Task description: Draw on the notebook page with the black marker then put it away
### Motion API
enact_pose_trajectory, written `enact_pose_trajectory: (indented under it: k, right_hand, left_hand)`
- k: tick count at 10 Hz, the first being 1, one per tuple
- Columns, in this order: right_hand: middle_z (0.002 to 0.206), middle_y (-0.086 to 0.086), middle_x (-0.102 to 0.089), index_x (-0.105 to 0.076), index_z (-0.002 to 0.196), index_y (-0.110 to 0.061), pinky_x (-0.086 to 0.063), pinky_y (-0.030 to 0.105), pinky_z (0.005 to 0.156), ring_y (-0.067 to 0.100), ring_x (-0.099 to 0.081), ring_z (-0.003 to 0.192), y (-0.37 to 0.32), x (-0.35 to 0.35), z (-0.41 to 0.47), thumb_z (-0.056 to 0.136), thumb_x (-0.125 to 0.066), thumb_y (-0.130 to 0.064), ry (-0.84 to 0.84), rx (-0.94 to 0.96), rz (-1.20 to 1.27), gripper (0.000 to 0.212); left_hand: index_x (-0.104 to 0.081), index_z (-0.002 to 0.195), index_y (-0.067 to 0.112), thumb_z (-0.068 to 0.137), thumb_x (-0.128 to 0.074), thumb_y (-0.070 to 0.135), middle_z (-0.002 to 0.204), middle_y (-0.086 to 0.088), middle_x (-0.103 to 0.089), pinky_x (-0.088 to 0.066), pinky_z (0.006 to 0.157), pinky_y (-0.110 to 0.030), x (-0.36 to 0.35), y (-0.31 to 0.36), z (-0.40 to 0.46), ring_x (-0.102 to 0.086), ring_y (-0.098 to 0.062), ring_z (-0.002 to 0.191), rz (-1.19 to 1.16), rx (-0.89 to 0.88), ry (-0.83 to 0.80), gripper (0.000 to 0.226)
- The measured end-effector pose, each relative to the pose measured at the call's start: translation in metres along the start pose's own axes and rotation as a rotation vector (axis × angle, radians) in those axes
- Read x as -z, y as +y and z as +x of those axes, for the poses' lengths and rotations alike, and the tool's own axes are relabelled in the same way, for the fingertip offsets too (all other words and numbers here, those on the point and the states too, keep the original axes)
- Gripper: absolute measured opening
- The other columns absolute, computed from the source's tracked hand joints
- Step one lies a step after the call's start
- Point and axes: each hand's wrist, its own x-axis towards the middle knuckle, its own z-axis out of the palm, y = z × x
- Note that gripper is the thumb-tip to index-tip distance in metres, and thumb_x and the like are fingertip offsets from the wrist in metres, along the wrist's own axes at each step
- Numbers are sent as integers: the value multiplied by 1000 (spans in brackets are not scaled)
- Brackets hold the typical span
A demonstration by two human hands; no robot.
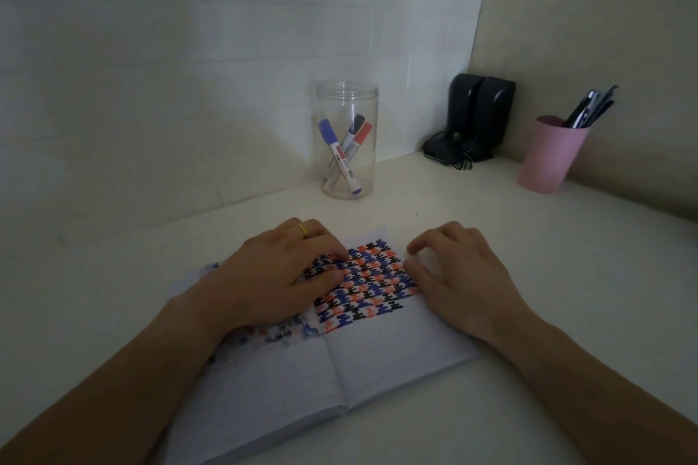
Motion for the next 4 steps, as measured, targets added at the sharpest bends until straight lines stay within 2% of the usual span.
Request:
enact_pose_trajectory:
  k: [3,4]
  right_hand:
    - [129,-2,-56,-63,121,-29,-41,34,98,19,-47,121,-7,3,0,97,-50,-46,-18,-48,29,32]
    - [132,0,-56,-62,124,-28,-43,35,100,19,-52,121,-9,14,7,97,-53,-45,71,-74,105,33]
  left_hand:
    - [-54,128,41,88,-22,66,130,13,-55,-48,92,-34,5,4,-1,-49,-7,114,24,8,-9,57]
    - [-54,128,40,88,-22,66,129,12,-56,-48,92,-34,6,6,-2,-49,-8,114,7,17,-10,58]
